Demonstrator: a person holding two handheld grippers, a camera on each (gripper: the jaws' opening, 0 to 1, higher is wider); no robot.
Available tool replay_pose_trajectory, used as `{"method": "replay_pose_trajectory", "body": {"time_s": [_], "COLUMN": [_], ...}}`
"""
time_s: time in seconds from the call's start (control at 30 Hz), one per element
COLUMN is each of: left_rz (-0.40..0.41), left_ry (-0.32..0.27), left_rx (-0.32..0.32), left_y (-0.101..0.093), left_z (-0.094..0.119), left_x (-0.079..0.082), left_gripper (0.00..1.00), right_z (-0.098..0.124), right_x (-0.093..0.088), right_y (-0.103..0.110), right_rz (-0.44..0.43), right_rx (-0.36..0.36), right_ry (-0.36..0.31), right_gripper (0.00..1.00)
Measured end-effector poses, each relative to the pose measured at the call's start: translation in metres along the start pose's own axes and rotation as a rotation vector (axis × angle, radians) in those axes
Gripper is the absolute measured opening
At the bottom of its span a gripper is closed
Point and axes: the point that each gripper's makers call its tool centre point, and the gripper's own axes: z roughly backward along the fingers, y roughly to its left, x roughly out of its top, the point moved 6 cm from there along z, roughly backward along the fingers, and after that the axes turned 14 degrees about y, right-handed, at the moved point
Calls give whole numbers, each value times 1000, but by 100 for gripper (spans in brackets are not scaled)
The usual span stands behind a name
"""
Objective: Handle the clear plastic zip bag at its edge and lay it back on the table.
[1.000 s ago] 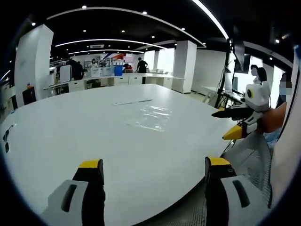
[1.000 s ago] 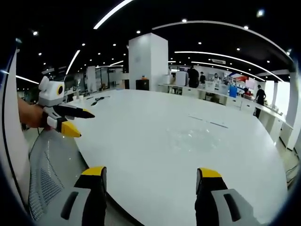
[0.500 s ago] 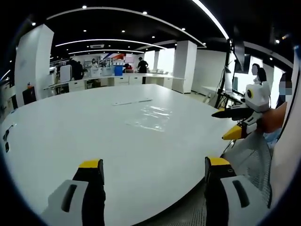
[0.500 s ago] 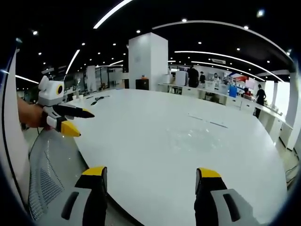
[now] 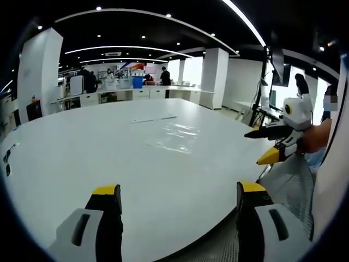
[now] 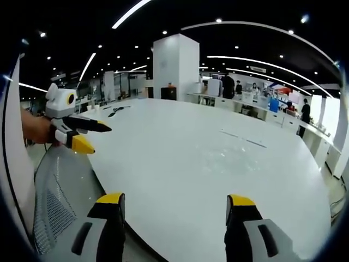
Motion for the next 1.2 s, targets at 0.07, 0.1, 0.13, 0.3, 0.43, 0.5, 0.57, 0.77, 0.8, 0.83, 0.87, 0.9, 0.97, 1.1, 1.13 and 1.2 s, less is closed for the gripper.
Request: {"method": "replay_pose_trajectory", "body": {"time_s": [0.07, 0.1, 0.13, 0.3, 0.43, 0.5, 0.57, 0.77, 0.8, 0.83, 0.87, 0.9, 0.97, 1.1, 1.13, 1.2], "left_rz": [3, 5, 8, 13, 22, 26, 28, 31, 32, 32, 31, 31, 31, 40, 41, 43], "left_ry": [-3, -4, -6, -9, -15, -17, -18, -20, -19, -19, -19, -19, -19, -20, -19, -20], "left_rx": [0, 0, 0, -1, 1, 2, 2, 3, 3, 3, 3, 4, 5, 7, 7, 8], "left_y": [1, 1, 1, 3, 4, 4, 4, 4, 4, 4, 4, 4, 5, 7, 7, 7], "left_z": [0, 0, 1, 1, 1, 2, 2, 2, 2, 2, 2, 2, 1, 1, 1, 1], "left_x": [0, 0, 1, 0, 1, 2, 2, 3, 2, 2, 2, 2, 2, 1, 1, 1], "left_gripper": [86, 86, 86, 86, 86, 85, 85, 86, 86, 86, 86, 86, 85, 85, 85, 85], "right_z": [-1, -2, -2, -9, -15, -20, -25, -40, -43, -45, -49, -51, -58, -71, -74, -81], "right_x": [0, 2, 2, 9, 12, 14, 15, 22, 24, 26, 28, 29, 32, 37, 38, 40], "right_y": [-2, -4, -5, -9, -15, -19, -23, -35, -37, -38, -39, -40, -43, -46, -47, -49], "right_rz": [5, 6, 8, 32, 46, 51, 49, 67, 68, 70, 81, 87, 95, 122, 128, 141], "right_rx": [-3, -2, -2, -2, -3, -6, -4, -7, -7, -7, -7, -6, -2, 4, 3, 4], "right_ry": [8, 11, 13, 22, 34, 43, 53, 75, 77, 77, 83, 87, 92, 108, 110, 121], "right_gripper": [74, 74, 74, 72, 70, 69, 67, 65, 65, 65, 65, 64, 64, 62, 61, 60]}}
